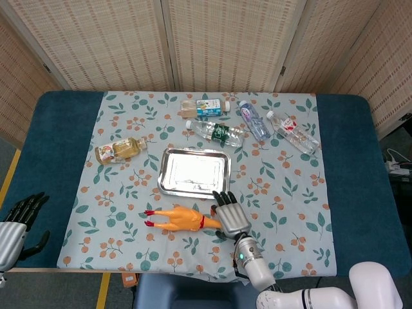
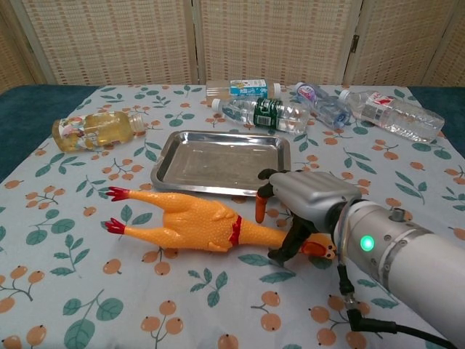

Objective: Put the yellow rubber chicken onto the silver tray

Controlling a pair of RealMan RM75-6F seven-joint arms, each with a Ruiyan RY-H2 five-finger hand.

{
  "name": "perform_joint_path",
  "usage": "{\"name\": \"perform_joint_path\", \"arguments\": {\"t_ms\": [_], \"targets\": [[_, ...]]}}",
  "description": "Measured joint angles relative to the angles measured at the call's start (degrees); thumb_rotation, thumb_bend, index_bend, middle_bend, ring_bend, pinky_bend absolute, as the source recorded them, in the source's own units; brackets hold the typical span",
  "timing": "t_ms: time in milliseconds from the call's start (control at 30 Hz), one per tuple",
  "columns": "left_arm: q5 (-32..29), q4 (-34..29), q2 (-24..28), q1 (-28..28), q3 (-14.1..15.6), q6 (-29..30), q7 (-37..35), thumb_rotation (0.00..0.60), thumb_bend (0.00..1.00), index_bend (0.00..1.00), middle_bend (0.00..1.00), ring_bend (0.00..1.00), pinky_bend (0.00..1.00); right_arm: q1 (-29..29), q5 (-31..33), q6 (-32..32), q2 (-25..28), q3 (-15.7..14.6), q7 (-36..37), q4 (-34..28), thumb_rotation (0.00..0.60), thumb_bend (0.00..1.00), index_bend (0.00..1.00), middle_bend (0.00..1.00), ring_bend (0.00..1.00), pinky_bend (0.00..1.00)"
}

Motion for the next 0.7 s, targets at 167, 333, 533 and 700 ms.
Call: {"name": "perform_joint_path", "arguments": {"t_ms": [167,333,533,700], "targets": [[-0.2,0.0,0.0,-0.1,-0.1,-0.2,0.1,0.600,0.45,0.00,0.00,0.00,0.09,0.6,0.3,0.8,-0.6,-0.7,-0.6,0.9,0.600,0.20,0.57,0.06,0.00,0.12],[-0.1,-0.4,-0.1,0.1,0.0,0.0,0.8,0.600,0.45,0.00,0.00,0.00,0.09,1.1,1.5,0.9,-0.6,-1.5,-1.6,1.4,0.600,0.21,0.64,0.12,0.02,0.20],[-0.8,-0.4,-0.2,0.0,-0.2,-0.4,1.1,0.600,0.45,0.00,0.00,0.00,0.09,1.3,1.3,1.6,-0.6,-1.8,-1.7,1.7,0.600,0.26,0.77,0.31,0.34,0.65],[-0.8,-0.4,-0.3,0.0,-0.3,-0.4,1.2,0.600,0.45,0.00,0.00,0.00,0.09,0.9,-2.3,2.2,-0.2,-1.7,1.9,1.2,0.600,0.32,0.84,0.48,0.56,0.86]]}}
